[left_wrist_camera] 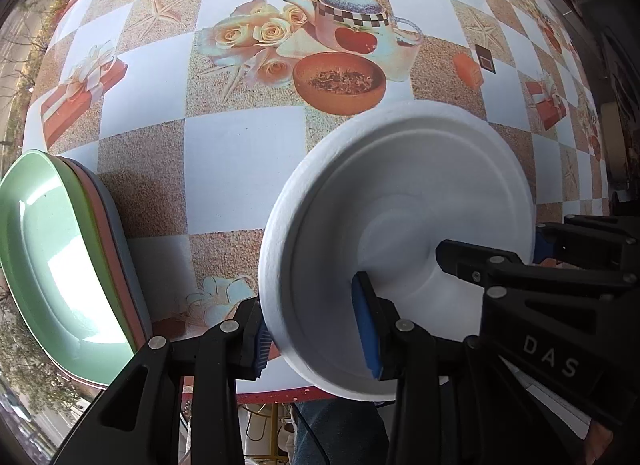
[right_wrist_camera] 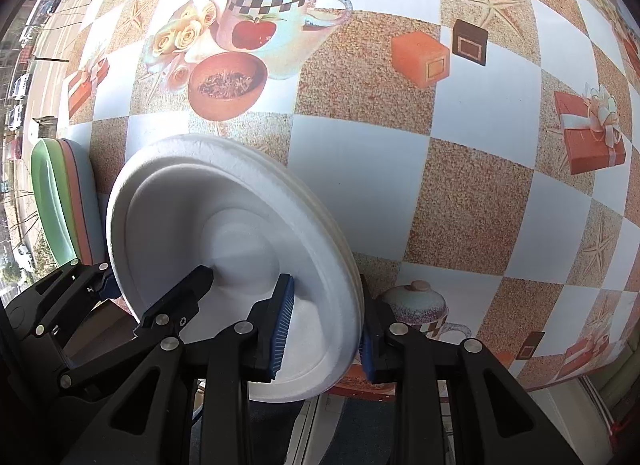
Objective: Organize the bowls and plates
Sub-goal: 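Lift the white bowl stack with both tools toward the plate stack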
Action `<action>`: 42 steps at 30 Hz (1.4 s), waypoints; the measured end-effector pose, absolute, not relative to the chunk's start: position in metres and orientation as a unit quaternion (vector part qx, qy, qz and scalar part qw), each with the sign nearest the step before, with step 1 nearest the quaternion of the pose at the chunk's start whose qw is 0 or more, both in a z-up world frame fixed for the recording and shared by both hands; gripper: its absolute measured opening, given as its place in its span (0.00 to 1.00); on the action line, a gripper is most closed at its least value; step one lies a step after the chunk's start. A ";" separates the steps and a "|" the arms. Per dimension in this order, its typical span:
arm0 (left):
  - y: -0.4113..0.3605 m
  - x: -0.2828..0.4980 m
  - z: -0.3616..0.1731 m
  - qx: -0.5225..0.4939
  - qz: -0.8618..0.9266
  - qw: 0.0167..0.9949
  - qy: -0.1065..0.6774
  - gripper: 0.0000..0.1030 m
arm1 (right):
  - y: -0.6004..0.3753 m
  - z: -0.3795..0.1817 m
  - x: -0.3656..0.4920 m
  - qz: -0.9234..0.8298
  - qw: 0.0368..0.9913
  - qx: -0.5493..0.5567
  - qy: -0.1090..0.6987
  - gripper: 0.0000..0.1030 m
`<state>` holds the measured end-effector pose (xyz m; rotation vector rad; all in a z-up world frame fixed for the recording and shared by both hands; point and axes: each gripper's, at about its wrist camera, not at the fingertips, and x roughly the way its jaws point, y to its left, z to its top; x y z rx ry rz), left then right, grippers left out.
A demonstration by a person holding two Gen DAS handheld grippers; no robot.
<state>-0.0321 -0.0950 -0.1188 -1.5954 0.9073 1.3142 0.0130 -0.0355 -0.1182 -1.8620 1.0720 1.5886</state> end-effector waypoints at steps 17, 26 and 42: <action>-0.135 -0.091 -0.123 -0.643 0.541 0.414 0.349 0.40 | -0.093 -0.139 -0.103 0.581 0.210 -0.706 0.346 0.29; -0.124 -0.086 -0.117 -0.647 0.541 0.412 0.344 0.40 | -0.104 -0.145 -0.132 0.572 0.213 -0.713 0.345 0.30; -0.099 -0.040 -0.107 -0.643 0.542 0.416 0.346 0.39 | -0.098 -0.138 -0.093 0.575 0.211 -0.706 0.356 0.29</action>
